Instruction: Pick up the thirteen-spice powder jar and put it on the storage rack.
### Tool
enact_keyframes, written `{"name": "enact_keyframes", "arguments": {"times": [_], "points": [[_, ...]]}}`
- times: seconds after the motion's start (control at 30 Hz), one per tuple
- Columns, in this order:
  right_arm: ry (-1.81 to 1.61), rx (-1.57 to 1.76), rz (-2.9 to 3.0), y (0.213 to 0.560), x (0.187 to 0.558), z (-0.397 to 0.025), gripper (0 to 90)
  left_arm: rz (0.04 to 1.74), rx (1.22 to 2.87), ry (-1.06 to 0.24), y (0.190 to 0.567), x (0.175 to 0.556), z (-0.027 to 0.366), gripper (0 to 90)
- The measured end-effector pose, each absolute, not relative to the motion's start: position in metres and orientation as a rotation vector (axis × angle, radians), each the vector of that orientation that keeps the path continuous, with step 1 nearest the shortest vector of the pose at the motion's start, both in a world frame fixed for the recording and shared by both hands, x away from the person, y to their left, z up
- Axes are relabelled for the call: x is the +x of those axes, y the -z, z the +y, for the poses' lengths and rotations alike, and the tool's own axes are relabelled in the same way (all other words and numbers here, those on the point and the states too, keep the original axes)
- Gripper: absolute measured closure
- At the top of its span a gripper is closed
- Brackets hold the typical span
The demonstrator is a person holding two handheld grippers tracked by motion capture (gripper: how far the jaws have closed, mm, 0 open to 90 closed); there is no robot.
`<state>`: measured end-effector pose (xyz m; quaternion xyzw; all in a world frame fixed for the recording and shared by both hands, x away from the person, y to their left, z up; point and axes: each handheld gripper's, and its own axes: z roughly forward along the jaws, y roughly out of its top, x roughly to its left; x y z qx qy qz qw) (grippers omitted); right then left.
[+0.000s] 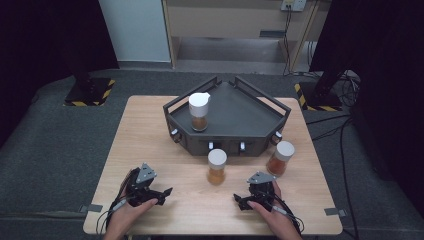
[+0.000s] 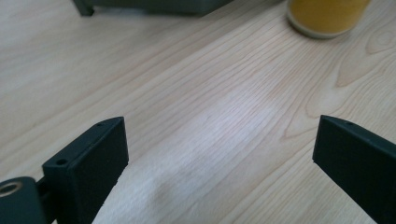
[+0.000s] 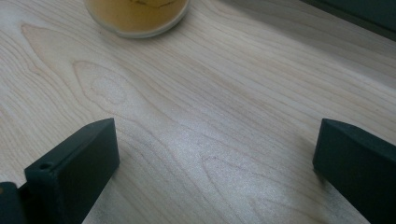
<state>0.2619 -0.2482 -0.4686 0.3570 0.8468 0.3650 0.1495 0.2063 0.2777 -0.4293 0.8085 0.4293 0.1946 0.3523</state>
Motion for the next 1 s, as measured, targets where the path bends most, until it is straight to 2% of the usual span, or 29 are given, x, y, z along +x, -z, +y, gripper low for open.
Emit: {"name": "enact_keyframes", "arguments": {"times": [0.37, 1.0], "points": [[-1.049, 1.026, 2.434, 0.469, 0.262, -0.248, 0.4, 1.204, 2.119, -0.490, 0.447, 0.204, 0.283, 2.3], [-1.049, 1.025, 2.434, 0.469, 0.262, -0.248, 0.4, 1.171, 2.112, -0.494, 0.462, 0.206, 0.289, 0.0]]}}
